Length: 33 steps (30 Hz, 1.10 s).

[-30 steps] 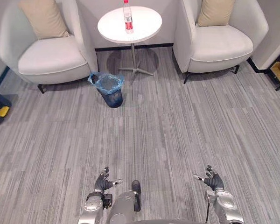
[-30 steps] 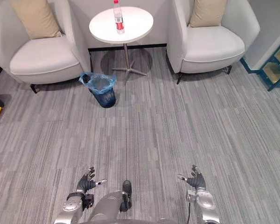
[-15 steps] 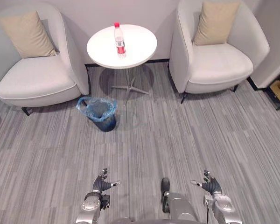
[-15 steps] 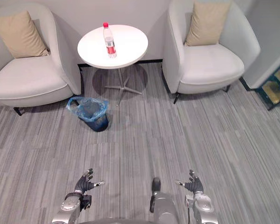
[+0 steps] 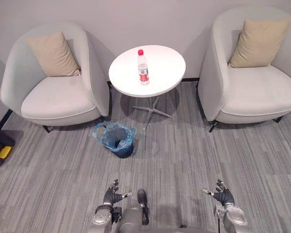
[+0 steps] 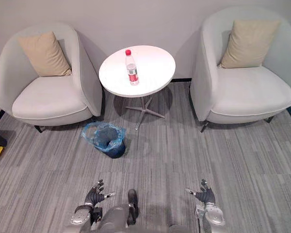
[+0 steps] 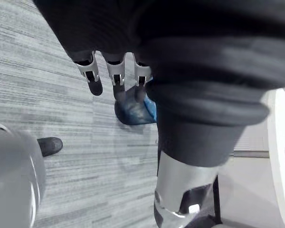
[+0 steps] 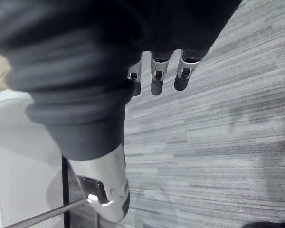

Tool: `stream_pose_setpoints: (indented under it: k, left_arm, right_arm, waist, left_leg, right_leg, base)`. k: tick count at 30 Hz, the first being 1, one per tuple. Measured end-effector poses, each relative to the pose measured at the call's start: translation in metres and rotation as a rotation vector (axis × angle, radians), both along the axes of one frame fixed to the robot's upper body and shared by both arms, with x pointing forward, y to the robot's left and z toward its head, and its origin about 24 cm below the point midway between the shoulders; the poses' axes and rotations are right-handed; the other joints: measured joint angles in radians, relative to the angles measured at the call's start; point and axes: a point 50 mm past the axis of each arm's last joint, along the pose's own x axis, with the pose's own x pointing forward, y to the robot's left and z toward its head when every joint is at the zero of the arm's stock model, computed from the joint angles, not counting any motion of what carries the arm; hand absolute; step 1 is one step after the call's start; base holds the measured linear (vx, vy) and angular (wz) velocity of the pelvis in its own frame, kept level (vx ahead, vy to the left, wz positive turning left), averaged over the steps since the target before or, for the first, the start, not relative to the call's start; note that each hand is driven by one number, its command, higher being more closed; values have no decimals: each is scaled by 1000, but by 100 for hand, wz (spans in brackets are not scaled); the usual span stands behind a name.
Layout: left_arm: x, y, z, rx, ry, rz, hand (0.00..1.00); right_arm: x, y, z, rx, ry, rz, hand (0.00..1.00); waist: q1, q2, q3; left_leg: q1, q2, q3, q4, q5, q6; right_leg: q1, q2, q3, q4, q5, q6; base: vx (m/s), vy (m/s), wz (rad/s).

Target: Gather rubbish on tea table into small bin, then transfer packed bag to large trash can.

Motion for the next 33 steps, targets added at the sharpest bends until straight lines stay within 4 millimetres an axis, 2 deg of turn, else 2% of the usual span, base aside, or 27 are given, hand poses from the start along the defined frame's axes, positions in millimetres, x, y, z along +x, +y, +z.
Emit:
stream_pose_setpoints:
  k: [2,3,4,5,6,7,8,9,11,12,13,14,15,16,17,18,20,22,23,24,25,26,28,29,30,32,33]
  left_arm:
    - [1,-1,0,-1,-2,-4,0]
    - [-1,-2,-1,-6,4,-2,0]
    - [-3,-1,-2,-5,14,-1,0]
    - [-7,0,-4,-2,28,0,0]
    - [-7,1,-4,4,30,-6,0]
    - [-7,4,-4,14,33,-12,0]
    - [-7,8,-3,25,34,-15,0]
    - [-7,9,-3,30,34,-18,0]
    - [0,10,0,35,18,-20,0]
    - [3,9,1,34,9,-21,0]
    - [6,8,1,29,2,-21,0]
    - [8,9,2,31,-2,-22,0]
    - [8,11,2,36,-2,-21,0]
    - [4,12,0,37,11,-15,0]
    - [1,3,-4,9,32,-10,0]
    - [1,3,-4,8,31,-11,0]
    - [3,2,-4,5,31,-18,0]
    - [8,1,-3,6,21,-19,0]
    - [10,-1,-2,0,14,-15,0]
    - [10,-5,-1,-14,4,-13,0]
    - [6,-8,-2,-26,9,-9,0]
    - [3,-12,-4,-38,18,-8,0]
    - [3,-14,-4,-44,18,-12,0]
    - [3,-14,-4,-45,18,-14,0]
    - [4,-15,-4,-48,18,-21,0]
    - [3,-9,-4,-33,22,-21,0]
    - [3,-8,-4,-27,22,-21,0]
  right_arm:
    - [1,-1,0,-3,5,-1,0]
    - [4,-1,0,-7,1,5,0]
    - [8,0,2,-13,-6,21,0]
    - [7,1,1,-18,-1,30,0]
    - [6,2,1,-19,3,34,0]
    - [6,3,0,-18,4,37,0]
    - [5,3,0,-19,7,37,0]
    - [5,3,0,-20,8,39,0]
    - [5,4,-1,-28,17,68,0]
    - [5,3,-1,-30,19,68,0]
    - [5,2,-1,-33,19,67,0]
    - [4,2,-1,-33,19,68,0]
    - [2,3,-2,-32,25,67,0]
    - [-5,0,-4,-36,45,61,0]
    - [-4,-4,-4,-45,53,57,0]
    - [-2,-5,-3,-46,44,55,0]
    - [-1,-8,-2,-46,38,38,0]
    - [-9,-5,-6,-35,58,33,0]
    - [-13,-2,-7,-30,64,35,0]
    - [-17,0,-7,-26,64,41,0]
    - [-18,2,-7,-19,59,39,0]
    - [-18,4,-7,-12,56,33,0]
    - [-12,6,-6,0,38,23,0]
    - [-9,5,-4,-2,27,20,0]
    - [-7,1,-3,-10,23,13,0]
    - [-8,5,-5,8,33,6,0]
    - [-7,5,-5,8,30,5,0]
  waist:
    - [-1,-12,1]
    - [1,-9,0]
    - [6,-10,-1]
    - [4,-13,-2]
    - [0,-16,-4]
    - [-3,-17,-4]
    - [-9,-16,-4]
    - [-13,-15,-4]
    - [-35,-3,2]
    - [-35,4,5]
    - [-37,16,12]
    - [-45,17,13]
    - [-50,7,11]
    - [-65,-2,7]
    - [-59,28,-1]
    - [-59,26,0]
    - [-68,26,1]
    - [-69,24,2]
    - [-65,26,4]
    - [-57,25,10]
    - [-43,38,8]
    - [-33,41,6]
    - [-30,42,5]
    - [-31,45,4]
    - [-29,69,0]
    - [-24,32,0]
    - [-22,22,0]
  left_leg:
    - [-15,-17,5,55,-53,17]
    - [-3,-19,12,64,-80,19]
    - [38,-25,27,52,-102,22]
    - [91,-39,27,26,-122,27]
    - [127,-50,24,6,-134,28]
    - [169,-59,20,-6,-148,47]
    - [219,-61,17,-18,-161,49]
    - [238,-61,11,-28,-164,50]
    - [300,-35,-21,-61,-164,50]
    - [308,-23,-25,-61,-164,50]
    - [327,3,-37,-60,-164,49]
    - [351,24,-55,-60,-168,25]
    - [363,25,-60,-59,-174,4]
    - [388,26,-72,-56,-205,-48]
    - [387,72,-81,-52,-216,-68]
    - [384,71,-84,-53,-210,-78]
    - [392,80,-103,-27,-189,-101]
    - [323,101,-142,174,-189,-110]
    - [264,120,-145,316,-173,-135]
    - [192,164,-136,496,-170,-147]
    - [151,195,-100,582,-182,-125]
    - [124,207,-69,590,-195,-103]
    - [78,197,-8,461,-204,-84]
    - [61,174,4,321,-186,-73]
    - [57,143,2,149,-76,-41]
    - [94,109,10,81,-54,-40]
    - [105,93,14,59,-47,-33]
  right_leg:
    - [-11,-24,27,49,-7,9]
    - [-39,-32,52,123,-12,17]
    - [-95,-47,89,279,-16,47]
    - [-154,-70,105,449,9,138]
    - [-188,-86,104,555,26,191]
    - [-241,-100,99,696,1,182]
    - [-300,-106,69,794,-49,127]
    - [-319,-107,48,805,-63,103]
    - [-408,-75,-48,734,-109,14]
    - [-427,-60,-58,693,-112,7]
    - [-458,-24,-65,585,-107,3]
    - [-470,8,-50,406,-47,-7]
    - [-466,15,-35,321,8,-10]
    - [-446,25,-15,237,204,-61]
    - [-430,59,-27,250,198,-84]
    - [-434,61,-27,266,183,-91]
    - [-425,58,-48,317,113,-100]
    - [-353,59,-84,287,72,-102]
    - [-308,66,-100,256,71,-104]
    - [-255,84,-113,217,70,-107]
    - [-214,99,-123,190,70,-112]
    - [-185,105,-122,168,68,-113]
    - [-153,106,-122,126,65,-105]
    - [-153,106,-120,119,69,-101]
    - [-155,113,-116,132,62,-78]
    - [-156,88,-84,137,55,-59]
    - [-156,83,-82,123,56,-52]
  base:
    - [353,162,13]
    - [385,196,-21]
    - [464,224,-26]
    - [391,167,-14]
    - [483,141,9]
    - [485,87,15]
    - [479,61,17]
    - [404,-9,29]
    - [392,-80,38]
    - [363,-152,28]
    - [357,-196,35]
    - [360,-210,46]
    - [399,-239,69]
    - [492,-262,38]
    - [416,-214,25]
    - [331,-208,-3]
    - [254,-227,35]
    - [246,-227,64]
    - [145,-134,44]
    - [159,-97,25]
    - [137,-71,6]
    - [186,-50,-1]
    - [136,14,1]
    - [194,101,-3]
    - [207,117,-6]
    - [229,67,4]
    - [227,34,9]
